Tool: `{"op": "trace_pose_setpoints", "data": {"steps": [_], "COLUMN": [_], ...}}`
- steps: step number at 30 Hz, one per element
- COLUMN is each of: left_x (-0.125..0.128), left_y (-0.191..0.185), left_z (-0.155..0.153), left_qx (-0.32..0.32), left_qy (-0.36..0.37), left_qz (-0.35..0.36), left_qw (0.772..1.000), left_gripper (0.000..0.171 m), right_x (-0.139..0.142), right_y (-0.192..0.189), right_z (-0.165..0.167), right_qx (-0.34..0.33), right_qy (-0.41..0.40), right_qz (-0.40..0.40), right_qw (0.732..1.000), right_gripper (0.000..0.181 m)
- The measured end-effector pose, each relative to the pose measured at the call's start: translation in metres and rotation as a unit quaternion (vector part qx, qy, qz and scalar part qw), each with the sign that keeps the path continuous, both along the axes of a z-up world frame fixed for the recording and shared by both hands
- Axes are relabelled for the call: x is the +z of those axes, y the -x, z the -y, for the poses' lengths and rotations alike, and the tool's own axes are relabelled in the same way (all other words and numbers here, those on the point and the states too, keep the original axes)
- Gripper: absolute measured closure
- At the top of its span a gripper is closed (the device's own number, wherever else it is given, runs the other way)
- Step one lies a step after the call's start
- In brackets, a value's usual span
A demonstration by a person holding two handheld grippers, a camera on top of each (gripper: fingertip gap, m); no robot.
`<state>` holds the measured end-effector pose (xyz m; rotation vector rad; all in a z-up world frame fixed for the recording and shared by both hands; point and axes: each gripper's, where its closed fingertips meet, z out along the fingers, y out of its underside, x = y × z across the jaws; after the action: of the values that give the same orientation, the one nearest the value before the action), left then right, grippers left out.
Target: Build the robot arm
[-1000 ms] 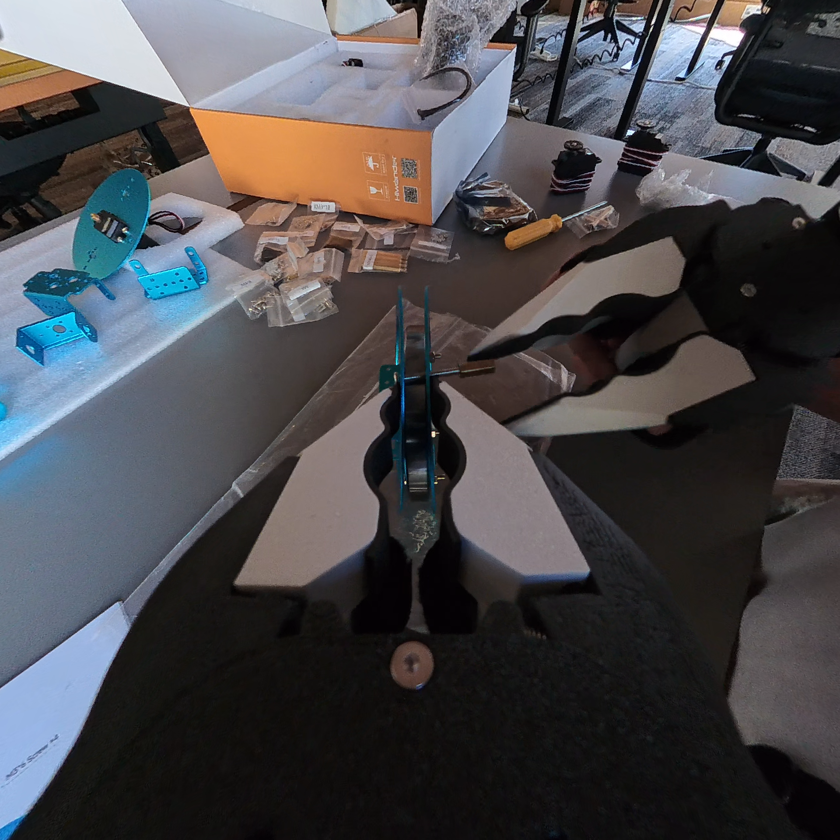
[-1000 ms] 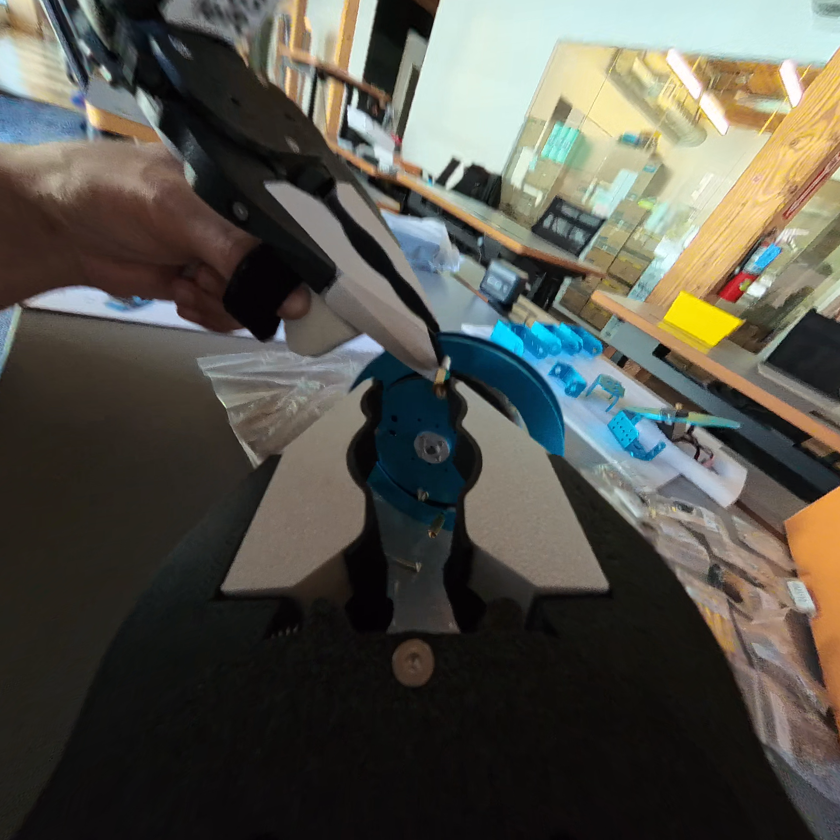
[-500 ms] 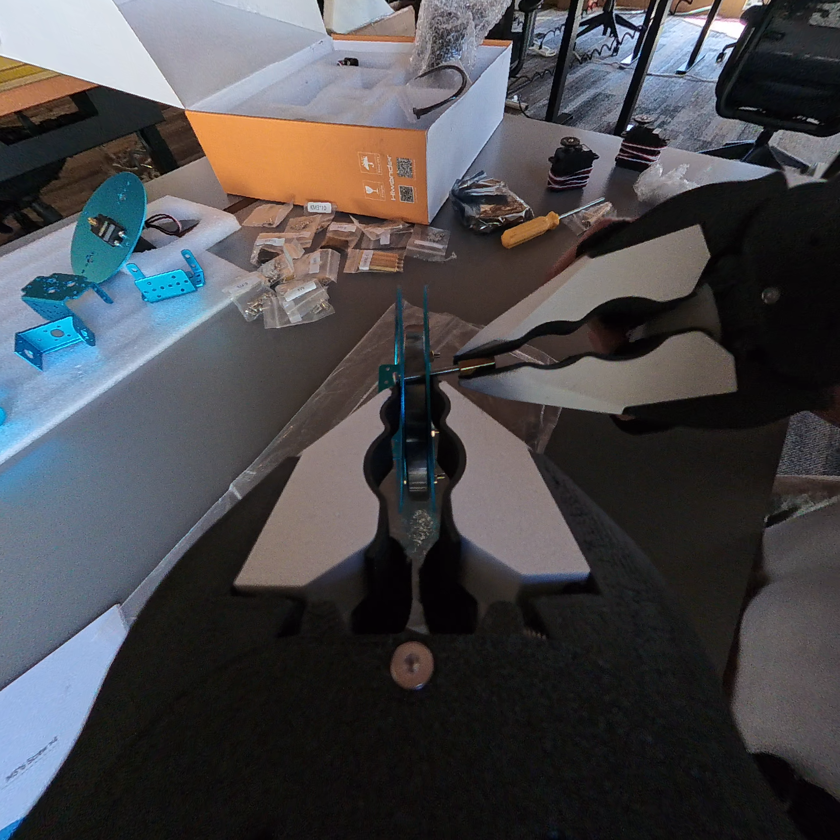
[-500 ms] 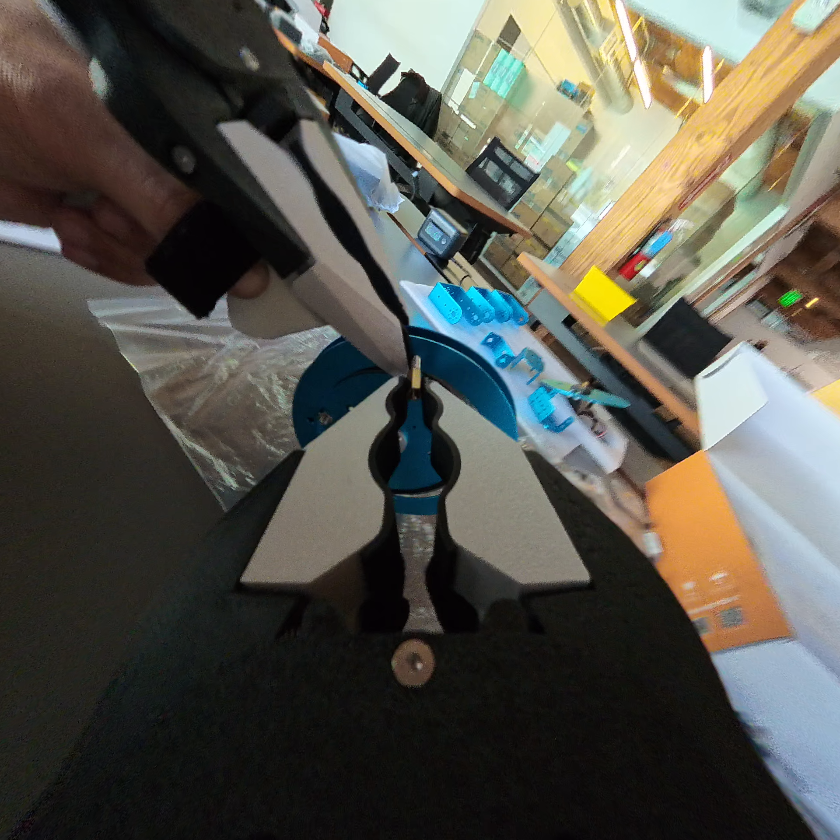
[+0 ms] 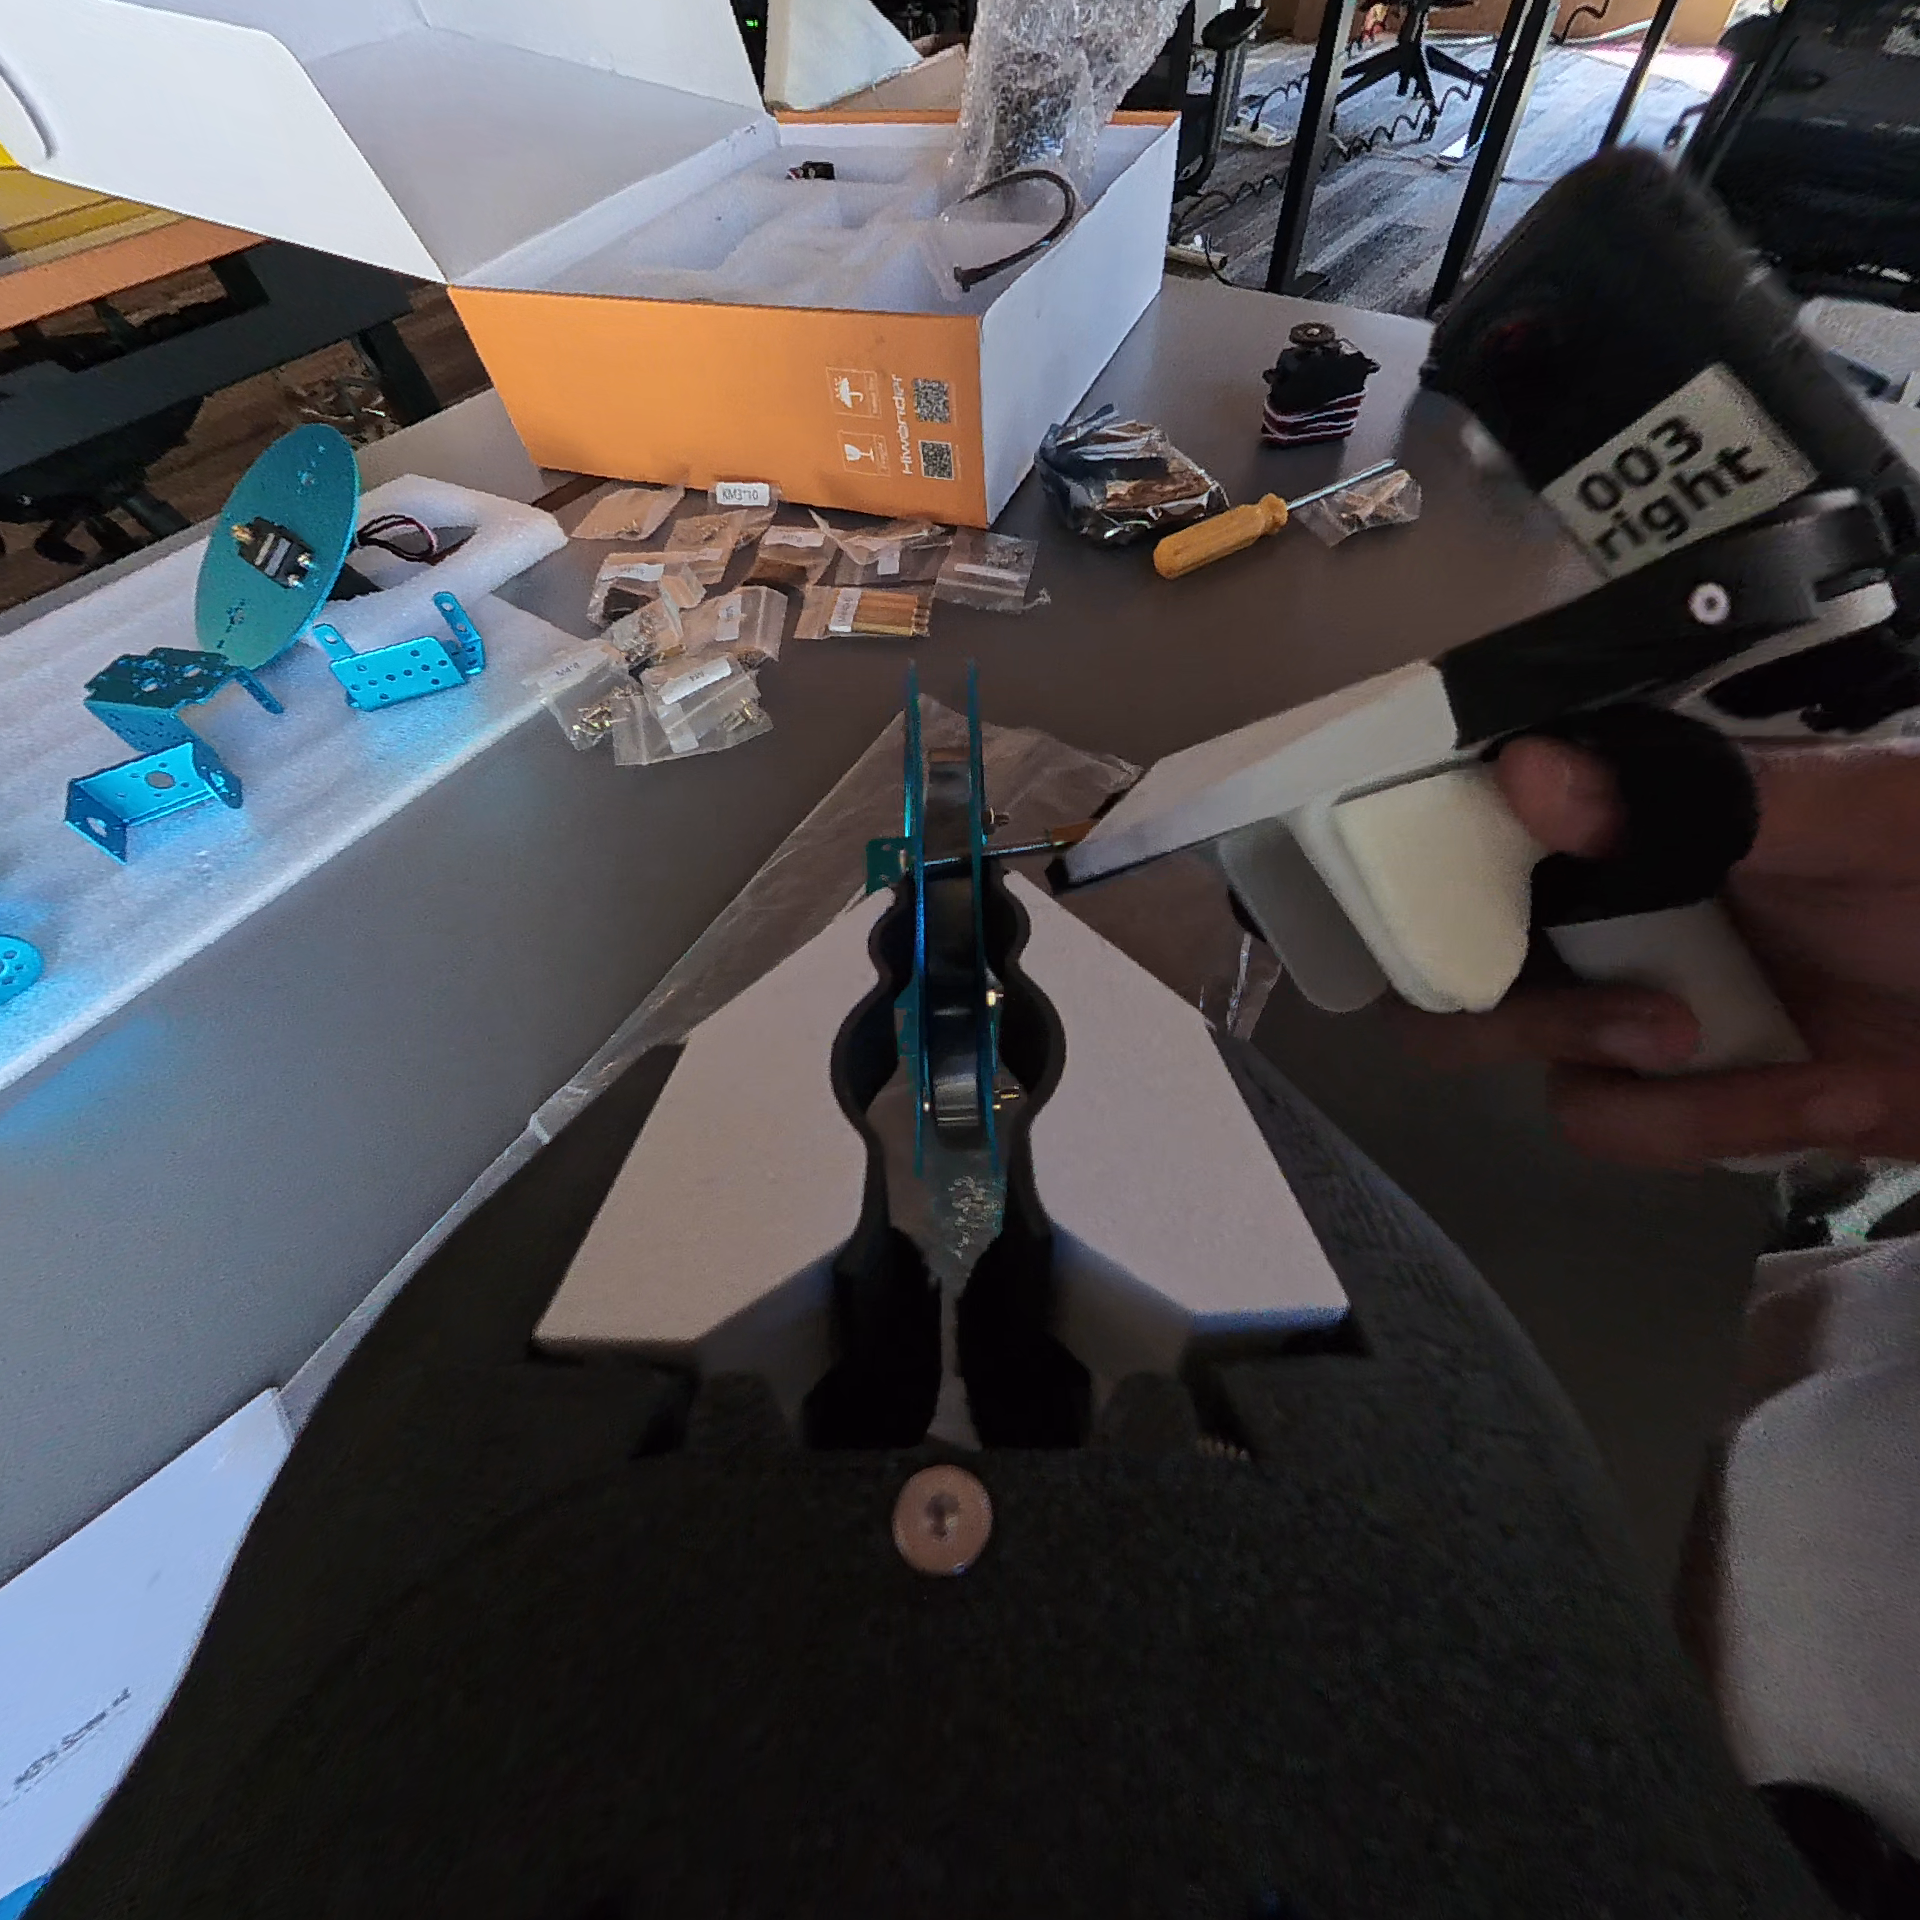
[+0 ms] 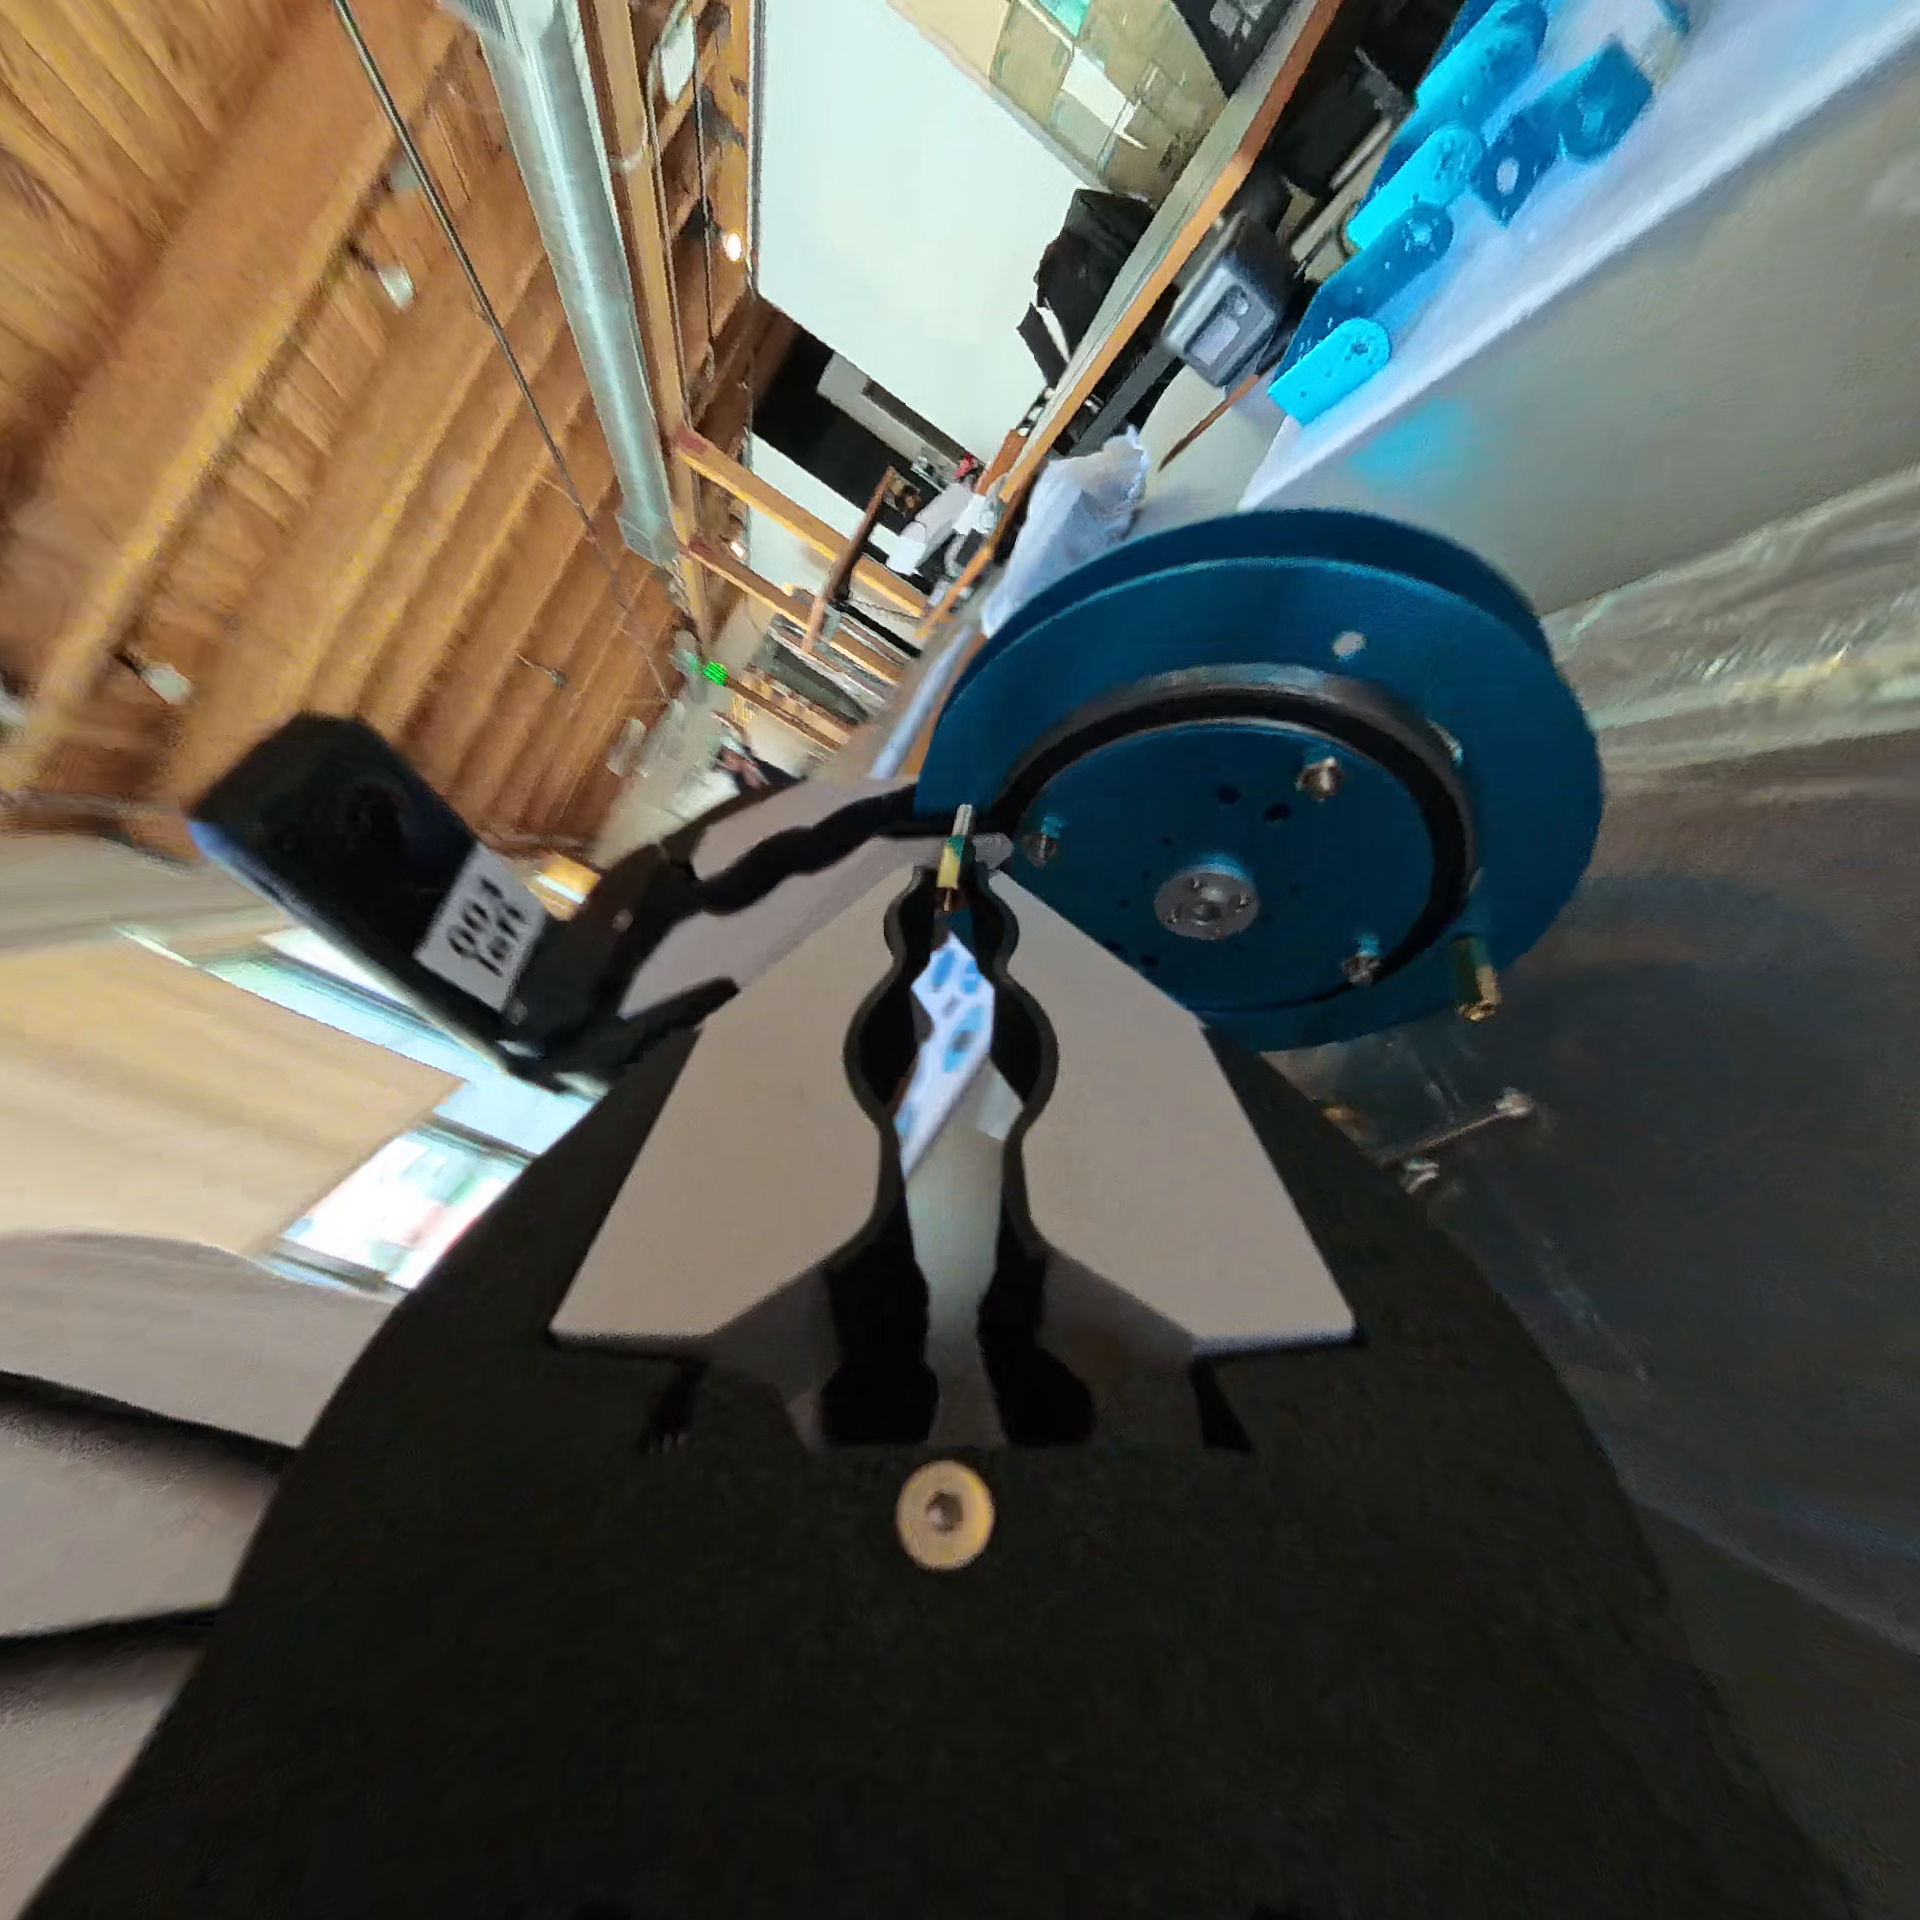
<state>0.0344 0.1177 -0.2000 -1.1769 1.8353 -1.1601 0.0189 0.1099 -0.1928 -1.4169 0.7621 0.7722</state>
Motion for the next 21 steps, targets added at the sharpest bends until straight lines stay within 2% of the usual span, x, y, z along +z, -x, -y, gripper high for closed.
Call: {"op": "trace_pose_setpoints", "data": {"steps": [2,3,4,6,8,10,11,15,16,17,18,19,21], "left_x": [0.000,0.000,0.000,0.000,0.000,0.001,0.001,0.001,0.001,0.001,0.001,0.001,0.000], "left_y": [-0.001,-0.001,-0.002,-0.003,-0.003,-0.004,-0.004,-0.003,-0.003,-0.003,-0.002,-0.002,-0.001], "left_z": [-0.002,-0.002,-0.002,-0.003,-0.003,-0.001,0.001,0.004,0.004,0.004,0.004,0.003,0.003], "left_qx": [0.004,0.004,0.003,0.005,0.006,0.007,0.005,0.003,0.003,0.004,0.005,0.006,0.005], "left_qy": [-0.004,-0.002,0.001,0.001,-0.001,-0.002,-0.003,-0.015,-0.016,-0.016,-0.019,-0.020,-0.023], "left_qz": [-0.001,-0.001,-0.003,-0.005,-0.008,-0.008,-0.008,-0.005,-0.004,-0.004,-0.004,-0.002,0.004], "left_qw": [1.000,1.000,1.000,1.000,1.000,1.000,1.000,1.000,1.000,1.000,1.000,1.000,1.000], "left_gripper": [0.160,0.160,0.160,0.160,0.160,0.160,0.160,0.160,0.160,0.160,0.160,0.160,0.160], "right_x": [0.002,0.001,-0.003,-0.003,-0.005,-0.008,-0.008,-0.007,-0.007,-0.008,-0.008,-0.009,-0.012], "right_y": [0.001,0.000,-0.003,-0.008,-0.013,-0.015,-0.016,-0.023,-0.023,-0.023,-0.021,-0.020,-0.015], "right_z": [0.006,0.007,0.008,0.010,0.010,0.005,0.003,0.003,0.003,0.003,0.002,0.002,0.000], "right_qx": [-0.005,-0.012,-0.023,-0.039,-0.051,-0.053,-0.056,-0.070,-0.067,-0.062,-0.056,-0.048,-0.026], "right_qy": [0.021,0.050,0.088,0.155,0.225,0.269,0.280,0.311,0.311,0.311,0.307,0.298,0.263], "right_qz": [0.120,0.206,0.299,0.462,0.582,0.655,0.675,0.709,0.710,0.701,0.681,0.648,0.528], "right_qw": [0.992,0.977,0.950,0.872,0.780,0.704,0.680,0.629,0.628,0.638,0.662,0.699,0.807], "right_gripper": [0.162,0.155,0.149,0.145,0.145,0.146,0.150,0.178,0.178,0.178,0.178,0.178,0.177]}}
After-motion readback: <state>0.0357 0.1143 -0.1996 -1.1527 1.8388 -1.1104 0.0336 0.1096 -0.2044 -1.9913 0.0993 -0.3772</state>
